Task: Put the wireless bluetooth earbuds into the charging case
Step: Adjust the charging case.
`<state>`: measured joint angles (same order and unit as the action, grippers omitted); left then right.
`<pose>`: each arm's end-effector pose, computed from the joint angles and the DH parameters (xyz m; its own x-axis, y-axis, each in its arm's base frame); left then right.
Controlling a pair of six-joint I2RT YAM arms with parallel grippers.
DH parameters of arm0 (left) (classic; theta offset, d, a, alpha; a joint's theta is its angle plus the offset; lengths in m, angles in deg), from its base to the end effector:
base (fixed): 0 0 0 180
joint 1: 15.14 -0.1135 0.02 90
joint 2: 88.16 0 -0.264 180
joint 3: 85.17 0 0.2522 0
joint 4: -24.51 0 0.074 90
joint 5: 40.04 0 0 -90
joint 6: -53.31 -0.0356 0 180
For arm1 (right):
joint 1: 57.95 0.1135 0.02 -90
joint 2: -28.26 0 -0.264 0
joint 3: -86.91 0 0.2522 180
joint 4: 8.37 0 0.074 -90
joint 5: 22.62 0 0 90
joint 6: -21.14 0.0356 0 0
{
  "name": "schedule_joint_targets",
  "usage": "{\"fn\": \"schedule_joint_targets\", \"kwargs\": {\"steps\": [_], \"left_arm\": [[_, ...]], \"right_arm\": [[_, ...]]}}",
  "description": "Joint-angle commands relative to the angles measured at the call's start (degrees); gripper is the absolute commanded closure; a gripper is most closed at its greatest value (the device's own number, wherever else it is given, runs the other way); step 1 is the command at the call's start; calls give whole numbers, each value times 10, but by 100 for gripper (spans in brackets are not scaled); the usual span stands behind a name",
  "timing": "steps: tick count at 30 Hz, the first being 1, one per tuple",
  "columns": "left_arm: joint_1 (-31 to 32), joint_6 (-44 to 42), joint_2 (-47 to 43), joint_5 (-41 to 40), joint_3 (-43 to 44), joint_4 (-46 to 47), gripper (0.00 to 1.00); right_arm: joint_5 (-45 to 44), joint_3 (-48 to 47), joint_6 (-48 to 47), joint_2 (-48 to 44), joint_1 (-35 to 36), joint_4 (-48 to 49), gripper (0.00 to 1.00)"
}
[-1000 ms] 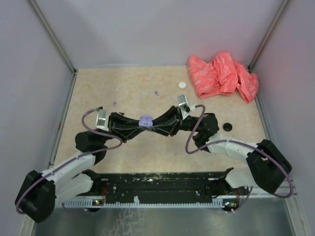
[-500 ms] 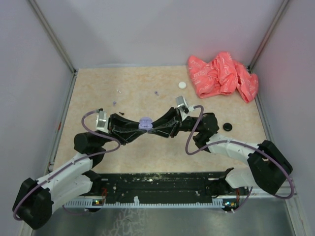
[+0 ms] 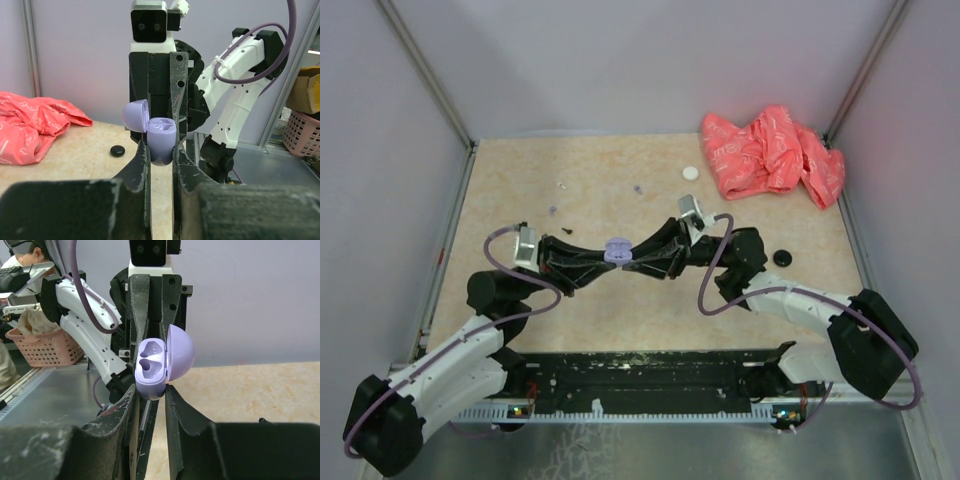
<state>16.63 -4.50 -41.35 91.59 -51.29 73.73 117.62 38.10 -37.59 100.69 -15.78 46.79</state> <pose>0.1289 -0.1076 0.3091 -0.0263 -0.4521 -0.8916 0.9864 0.1332 -0.0966 0.1698 0.1907 0.3148 -0.1436 0.3179 -0.9372 -0.9833 -0.1531 0.0987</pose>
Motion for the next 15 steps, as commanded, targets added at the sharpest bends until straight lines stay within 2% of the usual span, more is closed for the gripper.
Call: {"fn": "schedule_joint_targets", "kwargs": {"steps": [1, 3, 6, 12, 15], "left_arm": [[-2, -2, 10, -1, 3, 14, 97], [-2, 9, 19, 3, -1, 36, 100], [-2, 16, 37, 19, 0, 65, 100], [-1, 46, 60, 9, -9, 114, 100], [-1, 47, 59, -2, -14, 121, 100]], "right_arm": [[15, -24, 13, -3, 1, 46, 87], [12, -23, 27, 3, 2, 61, 76], [3, -22, 37, 13, 9, 92, 67], [-7, -26, 44, 28, 19, 115, 65], [-11, -24, 47, 29, 19, 123, 69]]}}
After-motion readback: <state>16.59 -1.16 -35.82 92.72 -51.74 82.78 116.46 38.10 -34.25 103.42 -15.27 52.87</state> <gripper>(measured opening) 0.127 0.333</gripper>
